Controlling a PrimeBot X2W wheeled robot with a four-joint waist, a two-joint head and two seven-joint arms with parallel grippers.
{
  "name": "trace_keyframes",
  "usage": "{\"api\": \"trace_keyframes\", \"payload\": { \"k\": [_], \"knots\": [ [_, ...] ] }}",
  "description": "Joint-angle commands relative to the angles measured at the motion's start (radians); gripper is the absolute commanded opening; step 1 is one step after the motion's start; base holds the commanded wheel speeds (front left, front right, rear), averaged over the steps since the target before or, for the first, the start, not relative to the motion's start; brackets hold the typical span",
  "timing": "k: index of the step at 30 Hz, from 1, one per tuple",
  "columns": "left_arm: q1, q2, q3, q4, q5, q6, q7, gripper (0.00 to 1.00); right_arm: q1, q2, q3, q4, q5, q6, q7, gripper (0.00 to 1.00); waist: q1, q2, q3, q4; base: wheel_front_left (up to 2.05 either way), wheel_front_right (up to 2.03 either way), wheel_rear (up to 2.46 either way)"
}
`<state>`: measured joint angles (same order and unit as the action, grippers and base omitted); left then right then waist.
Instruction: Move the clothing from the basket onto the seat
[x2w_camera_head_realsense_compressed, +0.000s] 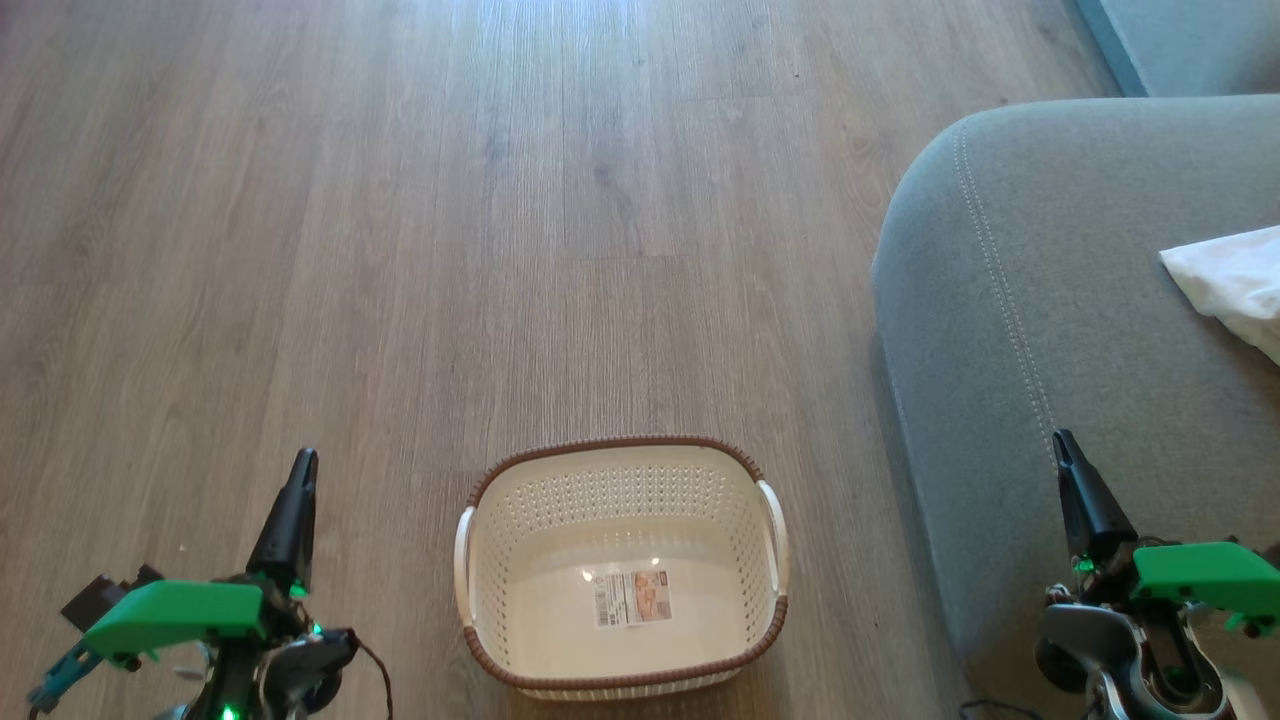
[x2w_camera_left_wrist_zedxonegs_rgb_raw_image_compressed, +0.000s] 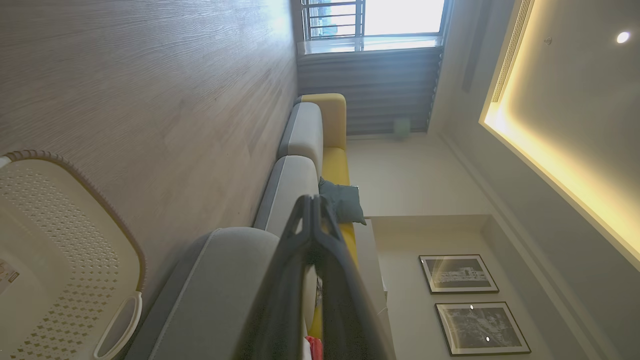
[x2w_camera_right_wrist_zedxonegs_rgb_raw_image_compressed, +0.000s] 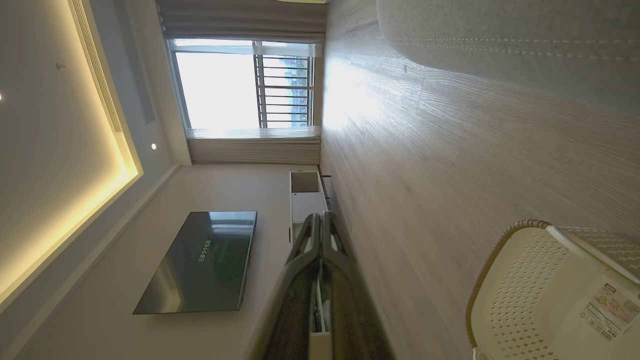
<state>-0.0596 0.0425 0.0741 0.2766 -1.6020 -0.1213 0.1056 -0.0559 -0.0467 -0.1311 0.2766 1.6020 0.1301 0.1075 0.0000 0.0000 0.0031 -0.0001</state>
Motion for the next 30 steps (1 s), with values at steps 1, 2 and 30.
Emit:
{"api": "trace_keyframes", "payload": {
  "k": [1,2,30],
  "knots": [
    [-0.049,0.008,0.040,-0.031,-0.007,-0.009,0.008,0.00,-0.052,-0.004,0.016,-0.032,0.006,0.001,0.006,0.00,0.0000,0.0000,0.000,0.000,0.00,0.00,0.00],
    [-0.049,0.008,0.040,-0.031,-0.007,-0.009,0.008,0.00,-0.052,-0.004,0.016,-0.032,0.006,0.001,0.006,0.00,0.0000,0.0000,0.000,0.000,0.00,0.00,0.00],
    [-0.049,0.008,0.040,-0.031,-0.007,-0.009,0.008,0.00,-0.052,-0.004,0.017,-0.032,0.006,0.001,0.006,0.00,0.0000,0.0000,0.000,0.000,0.00,0.00,0.00]
  ]
}}
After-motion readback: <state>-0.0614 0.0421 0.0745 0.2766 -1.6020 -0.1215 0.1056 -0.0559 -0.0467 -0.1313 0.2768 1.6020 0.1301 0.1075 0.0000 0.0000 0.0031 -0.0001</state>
